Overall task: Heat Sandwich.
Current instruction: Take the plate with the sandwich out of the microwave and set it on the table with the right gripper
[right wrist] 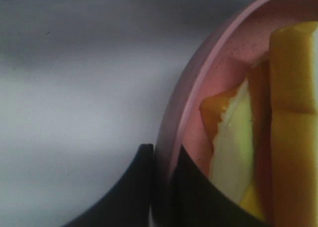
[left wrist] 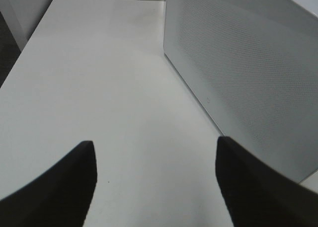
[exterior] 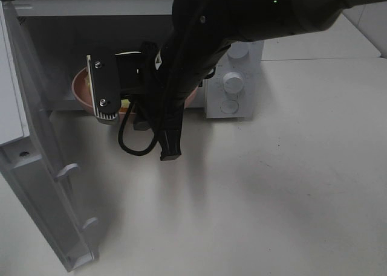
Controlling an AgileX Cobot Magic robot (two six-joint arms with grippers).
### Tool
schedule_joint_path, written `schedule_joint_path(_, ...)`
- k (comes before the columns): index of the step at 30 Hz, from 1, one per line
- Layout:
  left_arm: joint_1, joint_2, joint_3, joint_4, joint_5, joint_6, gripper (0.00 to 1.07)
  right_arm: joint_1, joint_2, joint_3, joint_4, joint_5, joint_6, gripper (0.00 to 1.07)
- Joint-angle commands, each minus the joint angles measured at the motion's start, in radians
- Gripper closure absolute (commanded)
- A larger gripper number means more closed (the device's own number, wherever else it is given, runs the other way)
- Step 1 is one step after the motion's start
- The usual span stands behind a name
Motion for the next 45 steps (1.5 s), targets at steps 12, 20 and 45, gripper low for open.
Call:
schedule_joint_path(12, 0.002, -0.006, 0.001, -0.004, -0.016, 0.001, 0.41, 0.025, -0.219, 0.238, -0.123, -0.075, 0.105, 1.07)
schedule_joint_path(20, 0.002, -0.006, 0.001, -0.004, -0.016, 0.001, 0.41, 0.045, -0.304, 0.366, -0.125, -0.114, 0.113, 1.07)
schedule_joint_path(45, 0.002, -0.006, 0.001, -0.004, -0.016, 0.001, 0.41, 0.057, -0.634, 0.716, -0.129, -0.145, 0.253, 1.07)
